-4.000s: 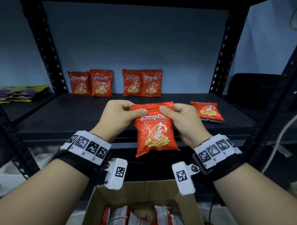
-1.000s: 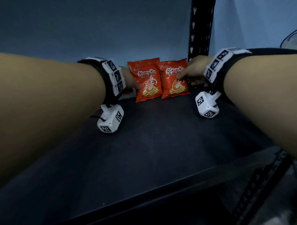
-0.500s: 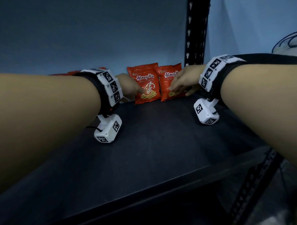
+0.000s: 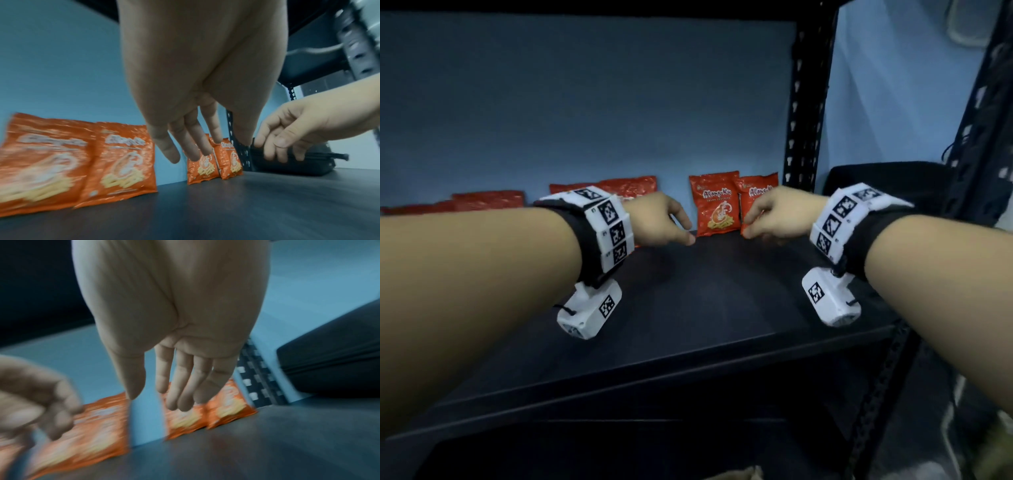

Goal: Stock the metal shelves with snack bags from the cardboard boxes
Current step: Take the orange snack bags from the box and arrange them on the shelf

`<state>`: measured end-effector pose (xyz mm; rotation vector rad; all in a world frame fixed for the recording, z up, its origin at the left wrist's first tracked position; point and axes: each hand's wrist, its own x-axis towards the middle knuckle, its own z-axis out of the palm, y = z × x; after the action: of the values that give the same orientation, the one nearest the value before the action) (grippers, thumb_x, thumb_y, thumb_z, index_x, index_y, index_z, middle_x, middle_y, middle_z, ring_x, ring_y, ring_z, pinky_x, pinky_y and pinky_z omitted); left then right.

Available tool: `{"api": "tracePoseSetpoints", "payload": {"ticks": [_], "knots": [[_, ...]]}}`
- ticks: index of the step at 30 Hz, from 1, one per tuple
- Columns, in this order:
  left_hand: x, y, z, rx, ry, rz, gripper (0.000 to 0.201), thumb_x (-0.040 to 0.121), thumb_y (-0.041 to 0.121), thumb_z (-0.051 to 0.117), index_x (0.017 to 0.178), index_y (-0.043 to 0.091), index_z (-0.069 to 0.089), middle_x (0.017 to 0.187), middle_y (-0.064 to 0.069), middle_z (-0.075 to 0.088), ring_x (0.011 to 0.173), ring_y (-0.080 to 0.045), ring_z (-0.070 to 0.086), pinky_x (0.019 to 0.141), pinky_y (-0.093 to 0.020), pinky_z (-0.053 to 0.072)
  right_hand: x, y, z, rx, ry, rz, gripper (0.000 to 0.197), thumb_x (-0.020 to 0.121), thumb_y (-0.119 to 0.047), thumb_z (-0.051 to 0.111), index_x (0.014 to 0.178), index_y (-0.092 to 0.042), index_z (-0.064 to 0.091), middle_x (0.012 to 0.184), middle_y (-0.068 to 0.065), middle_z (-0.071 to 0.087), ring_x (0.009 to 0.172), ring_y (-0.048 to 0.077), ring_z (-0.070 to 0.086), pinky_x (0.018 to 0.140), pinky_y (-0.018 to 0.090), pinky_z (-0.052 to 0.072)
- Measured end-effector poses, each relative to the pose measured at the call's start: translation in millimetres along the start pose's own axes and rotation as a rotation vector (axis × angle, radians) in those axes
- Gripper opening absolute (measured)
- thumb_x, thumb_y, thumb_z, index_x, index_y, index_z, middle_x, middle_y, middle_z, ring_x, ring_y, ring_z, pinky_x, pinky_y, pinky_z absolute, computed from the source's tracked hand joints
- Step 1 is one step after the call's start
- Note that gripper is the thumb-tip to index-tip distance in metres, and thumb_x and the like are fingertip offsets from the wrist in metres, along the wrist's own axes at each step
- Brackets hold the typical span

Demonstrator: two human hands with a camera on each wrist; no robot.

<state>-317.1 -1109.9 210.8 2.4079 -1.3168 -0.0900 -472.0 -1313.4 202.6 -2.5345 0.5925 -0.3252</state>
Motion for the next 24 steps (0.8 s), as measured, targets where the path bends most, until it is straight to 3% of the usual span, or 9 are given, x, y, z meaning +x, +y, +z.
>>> {"api": "tracePoseSetpoints", "payload": {"ticks": [4,9,14,19,22,24], "knots": [[-69,-9,-8,0.097,0.068,-0.004,0.017,0.084,0.037,0.081,0.088,0.023,0.072,0.078,0.012,0.067,0.073,-0.008,0.063,0.066,-0.024,0.048,-55,-39,26,-0.004,-0.010,-0.116,0.017,0.084,-0.030,0.084,0.094,-0.020,0.074,0.069,-0.008,0.070,0.064,0.010,0.069,0.066,0.026,0.052],[-159,-24,4,0.081,0.201,-0.085,0.022,0.083,0.040,0.077,0.077,0.024,0.065,0.075,0.012,0.068,0.075,-0.010,0.064,0.073,-0.028,0.051,-124,-79,73,0.033,0.027,-0.171,0.016,0.085,-0.034,0.081,0.082,-0.022,0.072,0.065,-0.008,0.067,0.054,-0.001,0.058,0.060,0.021,0.045],[-235,-29,23,-0.011,0.225,-0.070,0.017,0.087,0.037,0.073,0.081,0.027,0.062,0.073,0.011,0.067,0.073,-0.004,0.063,0.070,-0.029,0.051,-184,-99,136,0.167,0.112,-0.206,0.023,0.090,-0.029,0.073,0.070,-0.021,0.065,0.052,-0.003,0.062,0.047,0.005,0.055,0.052,0.021,0.040],[-286,-42,64,-0.171,0.377,-0.188,0.018,0.085,0.033,0.071,0.073,0.027,0.058,0.062,0.008,0.064,0.060,-0.003,0.059,0.058,-0.027,0.048,-219,-100,186,0.239,0.008,-0.189,0.017,0.083,-0.023,0.069,0.069,-0.020,0.062,0.060,0.006,0.064,0.050,0.011,0.051,0.055,0.030,0.046],[-307,-56,99,-0.288,0.326,-0.259,0.016,0.083,0.029,0.072,0.072,0.025,0.061,0.062,0.007,0.064,0.059,-0.003,0.059,0.057,-0.021,0.042,-229,-91,216,0.216,-0.108,-0.164,0.012,0.080,-0.020,0.072,0.070,-0.019,0.065,0.063,0.006,0.068,0.055,0.013,0.059,0.058,0.028,0.049],[-315,-69,122,-0.324,0.236,-0.296,0.017,0.085,0.029,0.074,0.073,0.024,0.062,0.063,0.007,0.064,0.058,-0.004,0.059,0.058,-0.020,0.044,-233,-82,237,0.214,-0.166,-0.122,0.009,0.081,-0.017,0.072,0.073,-0.019,0.067,0.064,0.007,0.068,0.055,0.013,0.059,0.060,0.030,0.052]]}}
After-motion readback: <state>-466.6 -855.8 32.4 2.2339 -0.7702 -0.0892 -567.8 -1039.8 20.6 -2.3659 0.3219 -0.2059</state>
